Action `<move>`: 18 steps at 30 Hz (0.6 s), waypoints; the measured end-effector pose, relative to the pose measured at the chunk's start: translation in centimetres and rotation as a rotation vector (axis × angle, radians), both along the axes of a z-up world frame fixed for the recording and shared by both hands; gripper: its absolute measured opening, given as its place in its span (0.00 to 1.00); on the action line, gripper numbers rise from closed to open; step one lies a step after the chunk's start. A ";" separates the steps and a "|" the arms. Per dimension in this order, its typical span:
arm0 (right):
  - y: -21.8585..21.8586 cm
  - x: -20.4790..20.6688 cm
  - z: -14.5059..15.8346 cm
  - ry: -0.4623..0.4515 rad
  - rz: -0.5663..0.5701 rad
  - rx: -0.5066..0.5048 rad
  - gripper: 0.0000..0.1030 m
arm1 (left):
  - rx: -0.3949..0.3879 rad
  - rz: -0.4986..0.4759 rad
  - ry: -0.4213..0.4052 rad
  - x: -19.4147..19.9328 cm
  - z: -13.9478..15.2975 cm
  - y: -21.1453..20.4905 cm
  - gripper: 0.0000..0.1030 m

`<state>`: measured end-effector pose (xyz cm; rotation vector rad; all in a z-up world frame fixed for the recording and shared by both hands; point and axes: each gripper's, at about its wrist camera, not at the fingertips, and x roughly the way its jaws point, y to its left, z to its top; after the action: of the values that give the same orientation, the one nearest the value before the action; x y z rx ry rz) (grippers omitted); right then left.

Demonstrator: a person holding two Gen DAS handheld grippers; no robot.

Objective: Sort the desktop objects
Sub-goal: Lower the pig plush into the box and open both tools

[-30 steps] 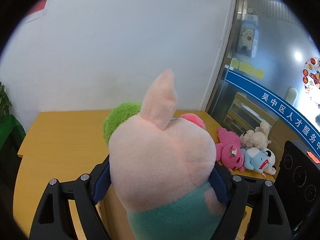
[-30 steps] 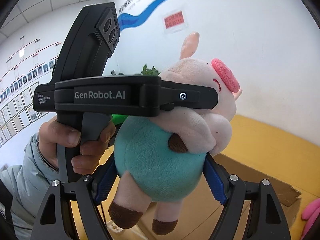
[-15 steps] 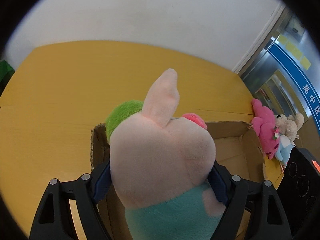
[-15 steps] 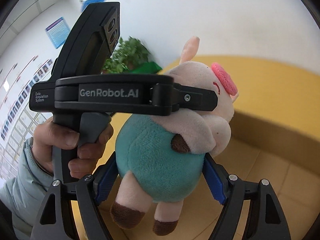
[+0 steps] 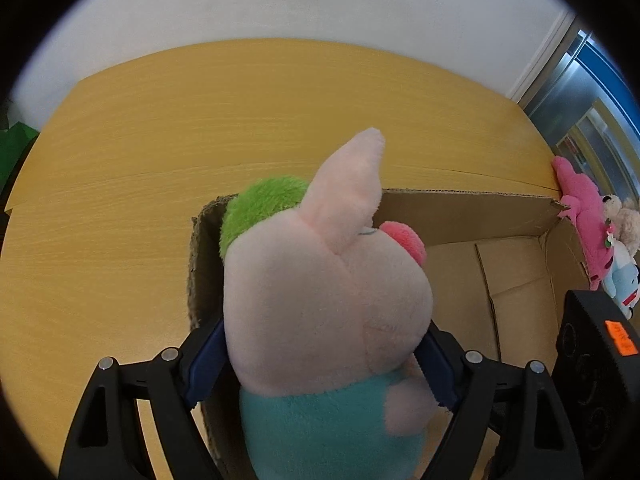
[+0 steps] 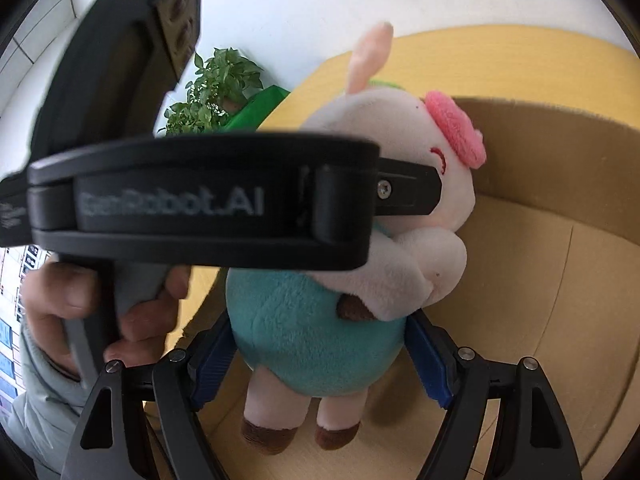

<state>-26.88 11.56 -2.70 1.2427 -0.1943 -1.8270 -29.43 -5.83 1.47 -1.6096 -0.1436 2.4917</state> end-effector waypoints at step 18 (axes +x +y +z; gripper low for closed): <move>6.6 7.5 11.4 0.226 -0.152 0.019 1.00 | -0.047 0.106 0.426 17.4 15.5 -5.9 0.82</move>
<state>-19.34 18.21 8.72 1.0479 -0.1489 -2.0882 -12.01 -11.70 16.97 -1.0742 -0.1158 2.8706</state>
